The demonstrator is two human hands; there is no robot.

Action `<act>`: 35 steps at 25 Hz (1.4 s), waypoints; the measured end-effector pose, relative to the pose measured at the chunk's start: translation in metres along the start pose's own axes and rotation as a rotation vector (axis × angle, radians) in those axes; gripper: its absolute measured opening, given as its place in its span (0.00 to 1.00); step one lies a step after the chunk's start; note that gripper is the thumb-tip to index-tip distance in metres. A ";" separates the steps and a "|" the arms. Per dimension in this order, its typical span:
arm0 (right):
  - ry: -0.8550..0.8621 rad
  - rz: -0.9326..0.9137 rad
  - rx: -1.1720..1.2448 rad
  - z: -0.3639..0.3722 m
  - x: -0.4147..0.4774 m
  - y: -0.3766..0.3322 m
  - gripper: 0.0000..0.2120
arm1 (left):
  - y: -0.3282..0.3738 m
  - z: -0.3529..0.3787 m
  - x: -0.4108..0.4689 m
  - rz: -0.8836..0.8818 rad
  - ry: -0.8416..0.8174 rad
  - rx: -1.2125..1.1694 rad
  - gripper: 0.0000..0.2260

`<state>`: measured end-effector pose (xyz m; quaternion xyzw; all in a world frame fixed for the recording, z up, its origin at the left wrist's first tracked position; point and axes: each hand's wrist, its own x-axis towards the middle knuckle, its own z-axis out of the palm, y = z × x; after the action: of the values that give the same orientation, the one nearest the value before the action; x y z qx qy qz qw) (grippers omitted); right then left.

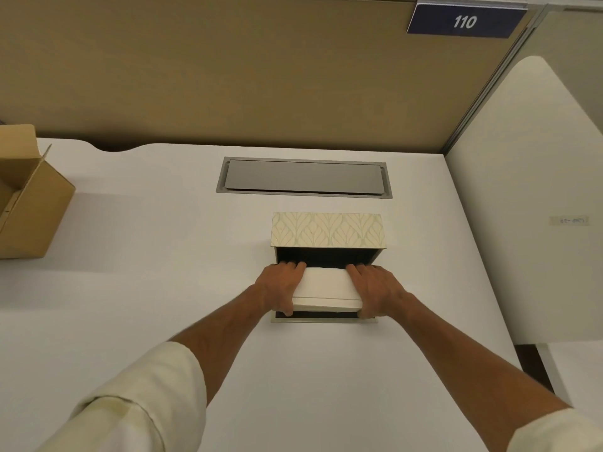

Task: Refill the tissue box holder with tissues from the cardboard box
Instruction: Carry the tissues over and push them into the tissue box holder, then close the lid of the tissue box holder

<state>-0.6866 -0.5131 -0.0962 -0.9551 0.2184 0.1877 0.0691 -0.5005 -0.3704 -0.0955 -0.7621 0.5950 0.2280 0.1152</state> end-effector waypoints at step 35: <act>0.228 0.910 1.499 -0.003 -0.015 -0.002 0.38 | -0.021 -0.018 -0.044 -0.855 0.173 -1.620 0.33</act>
<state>-0.6971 -0.5065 -0.0873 -0.4919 0.6487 -0.0918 0.5735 -0.4847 -0.3349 -0.0606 -0.7795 -0.0724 0.4554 -0.4240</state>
